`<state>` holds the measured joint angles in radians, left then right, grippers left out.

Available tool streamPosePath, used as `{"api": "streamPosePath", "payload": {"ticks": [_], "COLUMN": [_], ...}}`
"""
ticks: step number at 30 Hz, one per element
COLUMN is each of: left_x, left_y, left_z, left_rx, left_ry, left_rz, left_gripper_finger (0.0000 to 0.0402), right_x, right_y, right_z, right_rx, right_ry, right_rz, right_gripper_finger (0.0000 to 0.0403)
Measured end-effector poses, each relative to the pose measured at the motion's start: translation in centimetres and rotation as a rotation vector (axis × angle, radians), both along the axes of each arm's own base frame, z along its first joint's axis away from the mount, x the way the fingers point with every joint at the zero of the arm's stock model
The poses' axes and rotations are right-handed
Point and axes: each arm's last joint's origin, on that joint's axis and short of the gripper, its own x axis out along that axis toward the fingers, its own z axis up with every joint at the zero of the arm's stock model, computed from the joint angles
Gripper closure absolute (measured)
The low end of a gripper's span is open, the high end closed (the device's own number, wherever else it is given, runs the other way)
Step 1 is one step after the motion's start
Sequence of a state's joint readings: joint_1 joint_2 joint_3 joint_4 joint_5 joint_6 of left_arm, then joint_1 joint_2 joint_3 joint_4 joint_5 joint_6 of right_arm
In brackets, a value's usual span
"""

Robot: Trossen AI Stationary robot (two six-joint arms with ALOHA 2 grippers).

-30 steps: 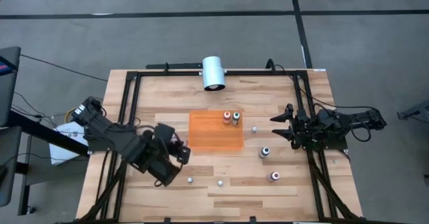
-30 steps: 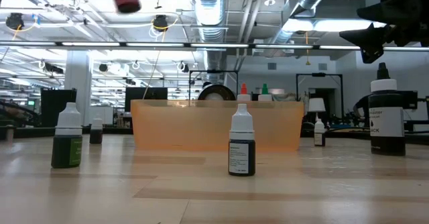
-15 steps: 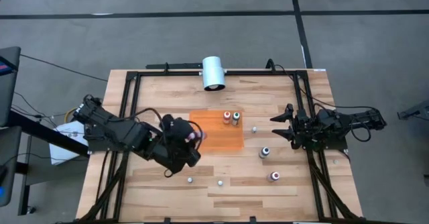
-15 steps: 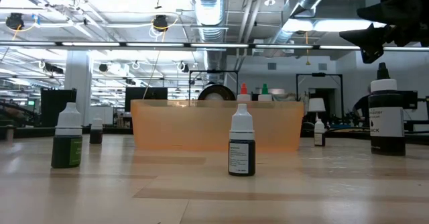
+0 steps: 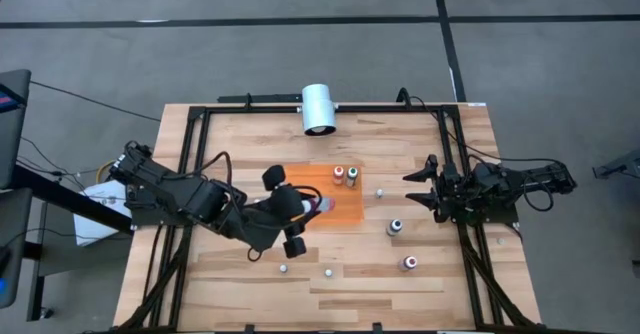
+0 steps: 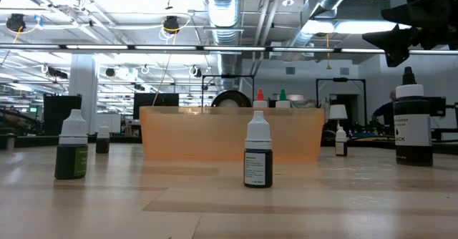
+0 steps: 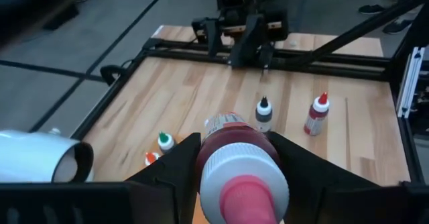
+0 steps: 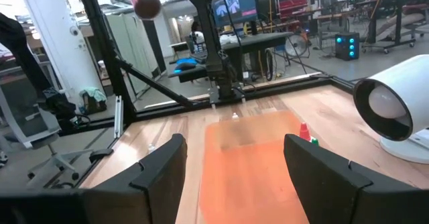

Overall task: Pick & Place food coloring
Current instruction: Put the large pink food coloring bottle into the orange bin

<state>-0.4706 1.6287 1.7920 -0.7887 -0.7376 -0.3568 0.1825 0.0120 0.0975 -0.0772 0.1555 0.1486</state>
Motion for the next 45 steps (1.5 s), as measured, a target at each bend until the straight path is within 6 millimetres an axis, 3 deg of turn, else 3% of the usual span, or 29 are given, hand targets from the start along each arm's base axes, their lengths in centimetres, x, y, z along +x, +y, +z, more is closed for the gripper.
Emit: {"api": "streamPosePath", "payload": {"ticks": [9, 17, 31, 45], "left_x": [0.4, 2.5, 7.6, 11.2], "left_y": [0.9, 5.1, 12.6, 16.6], "left_z": [0.0, -1.4, -9.3, -17.6], "left_rx": [-0.076, -0.311, -0.452, -0.44], "left_ry": [-0.025, -0.06, 0.201, 0.419], "left_rz": [0.058, 0.305, 0.623, 0.729], "left_gripper_finger": [0.0252, 0.0251, 0.0251, 0.0251], "right_x": [0.0, 0.0, 0.0, 0.0], "right_y": [0.0, 0.0, 0.0, 0.0], "right_z": [0.0, 0.0, -0.1, -0.2], "right_rx": [0.0, 0.0, 0.007, 0.005], "right_ry": [0.0, 0.0, 0.006, 0.018], "right_rz": [0.0, 0.0, 0.0, 0.0], "right_gripper_finger": [0.0163, 0.0163, 0.0163, 0.0163]}}
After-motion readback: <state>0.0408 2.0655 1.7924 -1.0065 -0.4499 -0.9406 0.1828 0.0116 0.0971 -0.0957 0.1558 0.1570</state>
